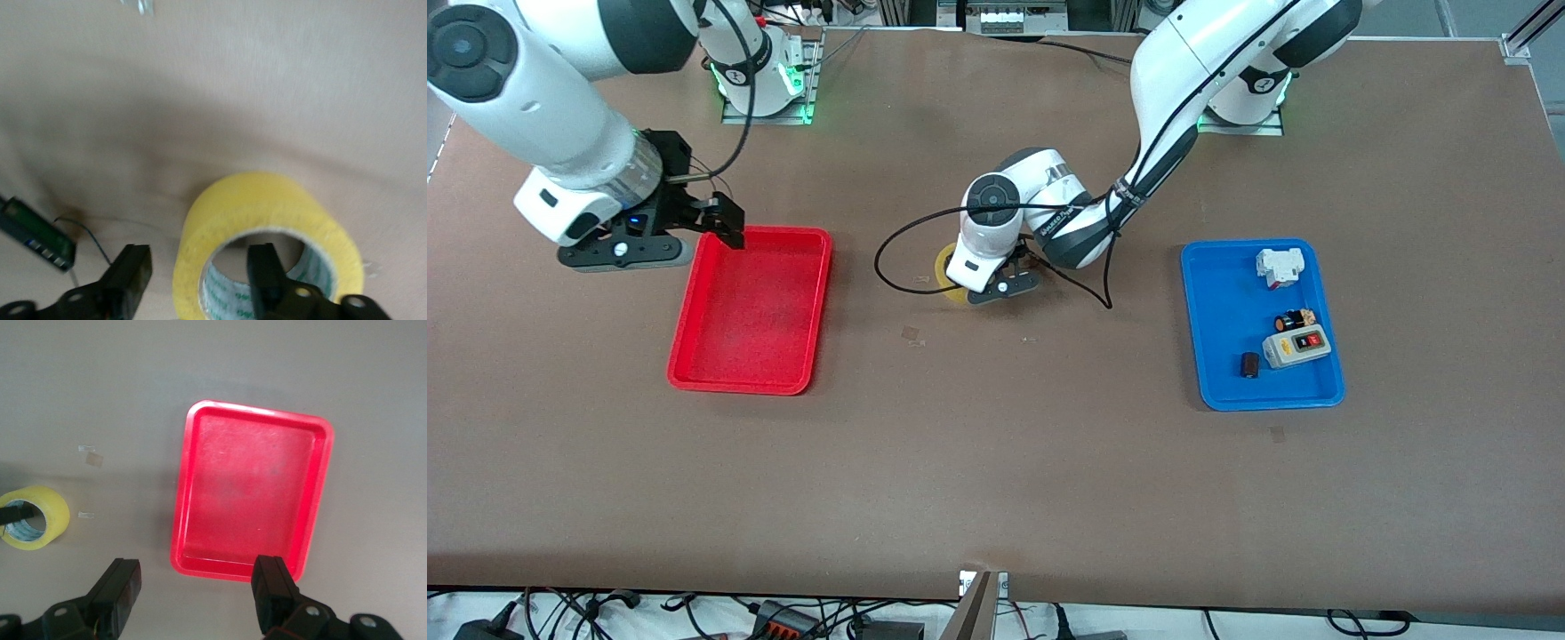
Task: Place and move tape with both arms
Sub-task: 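Set the tape down mid-table with the left gripper while the right gripper approaches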
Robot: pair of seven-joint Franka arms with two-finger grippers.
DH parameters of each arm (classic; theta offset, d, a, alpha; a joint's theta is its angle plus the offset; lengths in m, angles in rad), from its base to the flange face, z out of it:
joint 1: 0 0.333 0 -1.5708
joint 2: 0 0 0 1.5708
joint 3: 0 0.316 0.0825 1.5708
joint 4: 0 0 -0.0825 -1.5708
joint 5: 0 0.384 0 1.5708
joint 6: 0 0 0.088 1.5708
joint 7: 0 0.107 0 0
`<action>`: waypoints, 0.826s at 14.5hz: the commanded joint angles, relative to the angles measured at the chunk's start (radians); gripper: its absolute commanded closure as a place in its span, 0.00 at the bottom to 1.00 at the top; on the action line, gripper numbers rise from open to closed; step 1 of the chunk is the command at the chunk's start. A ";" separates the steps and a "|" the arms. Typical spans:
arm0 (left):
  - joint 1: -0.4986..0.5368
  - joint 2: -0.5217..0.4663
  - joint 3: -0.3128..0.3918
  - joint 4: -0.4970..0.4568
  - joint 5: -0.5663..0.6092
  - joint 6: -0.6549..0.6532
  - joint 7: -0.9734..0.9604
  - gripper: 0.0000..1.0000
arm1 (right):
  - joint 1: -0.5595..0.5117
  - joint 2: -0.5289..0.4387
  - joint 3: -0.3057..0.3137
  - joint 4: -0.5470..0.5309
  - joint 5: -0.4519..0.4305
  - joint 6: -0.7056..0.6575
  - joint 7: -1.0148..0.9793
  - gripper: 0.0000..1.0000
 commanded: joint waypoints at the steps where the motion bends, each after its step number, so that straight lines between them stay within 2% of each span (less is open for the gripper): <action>1: 0.058 -0.087 -0.003 -0.003 0.024 -0.061 -0.016 0.00 | 0.047 -0.017 -0.003 -0.065 0.013 0.059 0.057 0.02; 6: 0.158 -0.204 -0.009 -0.006 0.026 -0.216 0.047 0.00 | 0.134 0.009 -0.003 -0.197 0.058 0.257 0.152 0.02; 12: 0.280 -0.305 -0.002 -0.003 0.027 -0.400 0.153 0.00 | 0.301 0.180 -0.005 -0.205 0.044 0.452 0.371 0.02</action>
